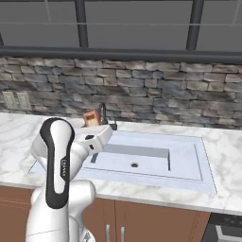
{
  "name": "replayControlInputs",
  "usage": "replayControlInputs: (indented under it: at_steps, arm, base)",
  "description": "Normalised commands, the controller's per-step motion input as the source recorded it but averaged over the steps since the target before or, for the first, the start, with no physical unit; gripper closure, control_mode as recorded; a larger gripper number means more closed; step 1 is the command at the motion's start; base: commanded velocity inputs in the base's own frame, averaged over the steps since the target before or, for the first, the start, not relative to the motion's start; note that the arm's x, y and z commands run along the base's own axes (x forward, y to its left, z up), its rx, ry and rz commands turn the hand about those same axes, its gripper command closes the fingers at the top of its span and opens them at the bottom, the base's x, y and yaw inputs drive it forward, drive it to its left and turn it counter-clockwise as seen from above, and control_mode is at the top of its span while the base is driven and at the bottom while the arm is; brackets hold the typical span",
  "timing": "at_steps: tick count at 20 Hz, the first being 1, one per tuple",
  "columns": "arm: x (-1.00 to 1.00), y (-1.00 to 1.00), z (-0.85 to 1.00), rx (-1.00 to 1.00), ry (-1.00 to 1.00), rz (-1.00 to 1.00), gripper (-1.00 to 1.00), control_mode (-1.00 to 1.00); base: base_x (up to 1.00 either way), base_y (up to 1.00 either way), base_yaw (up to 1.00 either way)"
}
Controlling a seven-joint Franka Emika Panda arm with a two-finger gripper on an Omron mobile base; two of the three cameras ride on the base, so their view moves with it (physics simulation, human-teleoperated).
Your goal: Pick up the sponge and bar soap from the sink, and place them back in the cabinet, and close the cabinet doors.
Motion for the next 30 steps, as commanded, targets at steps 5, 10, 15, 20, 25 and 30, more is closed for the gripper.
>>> replayControlInputs:
  at_steps: [5,10,15,20,25,30]
  arm:
    - [-0.43,-0.18,0.39,0.03,0.0,0.0,1.0,-1.0]
    - [-0.2,-0.09,0.14,0.02,0.0,0.0,1.0,1.0]
    - [0.0,0.0,0.0,0.0,0.0,0.0,1.0,1.0]
    - [0.0,0.0,0.0,0.0,0.0,0.0,1.0,1.0]
    - [0.0,0.0,0.0,0.0,0.0,0.0,1.0,1.0]
    - [0.0,0.0,0.0,0.0,0.0,0.0,1.0,1.0]
  base:
    - [0.0,0.0,0.0]
    - [-0.35,-0.15,0.0]
    - [-0.82,-0.33,0.0]
    - [-0.85,-0.35,0.0]
    - [-0.81,-0.4,0.0]
    - [-0.6,-0.48,0.0]
